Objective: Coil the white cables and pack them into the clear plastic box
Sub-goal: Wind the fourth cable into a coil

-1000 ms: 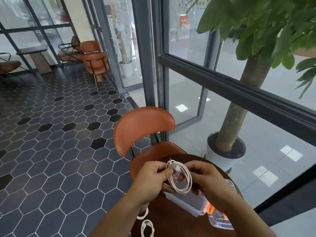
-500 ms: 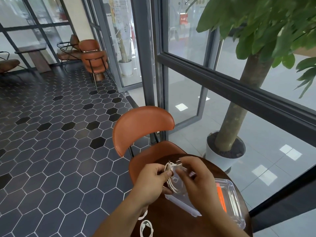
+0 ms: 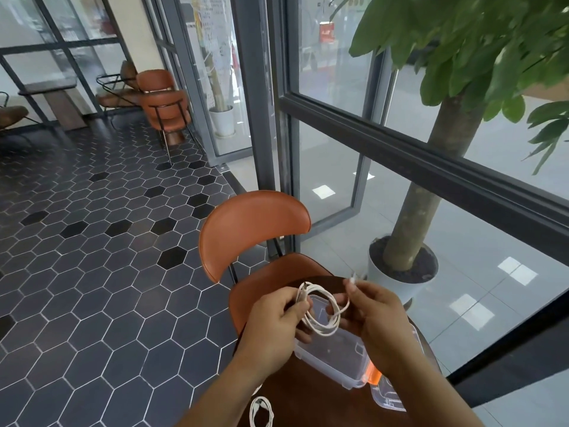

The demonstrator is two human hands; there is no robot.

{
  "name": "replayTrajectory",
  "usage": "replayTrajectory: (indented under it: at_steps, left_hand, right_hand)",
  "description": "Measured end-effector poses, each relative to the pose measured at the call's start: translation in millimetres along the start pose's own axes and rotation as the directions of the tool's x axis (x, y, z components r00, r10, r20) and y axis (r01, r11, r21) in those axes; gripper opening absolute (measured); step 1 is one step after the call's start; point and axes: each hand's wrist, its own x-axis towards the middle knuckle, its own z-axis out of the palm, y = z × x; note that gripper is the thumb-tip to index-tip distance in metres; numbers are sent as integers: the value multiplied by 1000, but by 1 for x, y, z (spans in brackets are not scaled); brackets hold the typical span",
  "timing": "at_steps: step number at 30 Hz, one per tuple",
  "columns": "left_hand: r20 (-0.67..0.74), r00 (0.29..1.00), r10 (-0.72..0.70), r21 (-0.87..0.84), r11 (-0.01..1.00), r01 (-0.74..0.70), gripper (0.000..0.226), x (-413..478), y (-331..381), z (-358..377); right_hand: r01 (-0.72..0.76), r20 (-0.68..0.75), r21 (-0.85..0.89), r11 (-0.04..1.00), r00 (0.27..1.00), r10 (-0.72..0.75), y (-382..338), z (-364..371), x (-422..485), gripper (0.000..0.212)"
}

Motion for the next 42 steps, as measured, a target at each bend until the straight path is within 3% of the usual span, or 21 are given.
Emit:
replayTrajectory:
  at_steps: [7, 12, 15, 20, 28, 36, 40, 42]
  left_hand:
    - [122, 990, 69, 69, 995, -78, 29, 0, 4, -2]
    - [133, 991, 26, 84, 996, -37, 26, -1, 0, -3]
    - [88, 996, -16, 83, 997, 8, 21, 1, -2, -4]
    - [90, 994, -68, 35, 997, 65, 25, 4, -2, -6]
    - [221, 951, -214, -77, 969, 235, 19, 8, 4, -10]
    - [335, 908, -252, 79, 968, 240, 21, 14, 17, -22]
    - [304, 927, -221, 181, 968, 172, 21, 16, 18, -19]
    - [261, 943, -205, 253, 958, 138, 21, 17, 14, -16]
  right_hand:
    - [-49, 155, -194, 980, 985, 80, 1, -6, 5, 16]
    - [-34, 311, -197, 980, 945, 96, -2, -1, -2, 38]
    - [23, 318, -190, 981, 947, 39, -4, 1, -6, 50]
    - [178, 347, -380, 908, 937, -39, -6, -1, -7, 10]
    - [26, 328, -315, 949, 941, 83, -8, -5, -3, 12]
    - [-28, 363, -276, 961, 922, 131, -8, -7, -6, 13]
    - [-212, 431, -54, 976, 877, 215, -6, -7, -7, 19]
    - [-278, 401, 79, 957, 888, 225, 1, -2, -10, 21]
